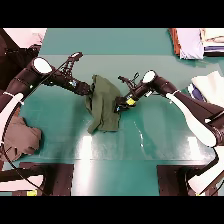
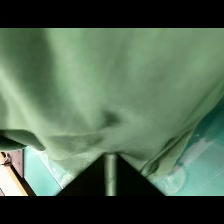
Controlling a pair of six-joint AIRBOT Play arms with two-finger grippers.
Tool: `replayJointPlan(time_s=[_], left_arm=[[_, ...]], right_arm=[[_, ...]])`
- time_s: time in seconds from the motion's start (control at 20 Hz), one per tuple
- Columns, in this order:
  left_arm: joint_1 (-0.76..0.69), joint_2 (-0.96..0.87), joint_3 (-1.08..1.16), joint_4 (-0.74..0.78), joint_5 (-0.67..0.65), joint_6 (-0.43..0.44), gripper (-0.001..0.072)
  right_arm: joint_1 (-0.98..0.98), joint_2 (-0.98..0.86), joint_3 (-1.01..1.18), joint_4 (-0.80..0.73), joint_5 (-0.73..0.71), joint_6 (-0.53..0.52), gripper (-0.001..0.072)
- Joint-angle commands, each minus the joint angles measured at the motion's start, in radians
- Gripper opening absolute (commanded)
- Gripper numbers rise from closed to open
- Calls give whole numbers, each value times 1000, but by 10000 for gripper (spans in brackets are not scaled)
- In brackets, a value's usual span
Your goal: Fold the shirts.
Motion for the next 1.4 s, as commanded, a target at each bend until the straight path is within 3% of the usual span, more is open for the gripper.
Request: replayJointPlan(time_s=[0.0, 0.25, 0.3, 0.35, 0.4, 0.45, 0.7, 0.75, 0.8, 0.9, 1.1, 1.35], left_arm=[[1, 5, 2, 2, -11, 0, 25], [28, 73, 34, 2, -1, 0, 25], [27, 79, 35, 2, -2, 1, 25], [27, 79, 34, 1, -13, 0, 25], [27, 77, 34, 2, -26, 0, 25], [27, 77, 34, 2, -33, 0, 25], [27, 77, 34, 2, -55, 0, 25], [27, 77, 34, 2, -58, 0, 25], [27, 77, 34, 2, -60, 0, 25], [27, 77, 34, 2, -69, 0, 25], [28, 92, 94, 108, -141, -3, 25], [28, 201, 282, 298, -180, 1, 25]], right_arm=[[-6, 14, -5, 3, -27, -22, 17], [-99, 114, -5, 3, -30, -21, 19], [-108, 117, -5, 5, -29, -21, 77], [-108, 108, -5, 5, -30, -21, 388], [-104, 94, -5, 13, -29, -21, 589], [-94, 77, -5, 20, -33, -21, 593], [-18, -16, -5, 42, -128, -25, 589], [-6, -26, -5, 41, -143, -26, 544], [-1, -28, -5, 41, -155, -35, 430], [3, -23, -4, 37, -156, -80, 20], [-71, 87, -3, -58, -86, -76, 16], [-288, 377, 23, -286, 39, -1, 16]])
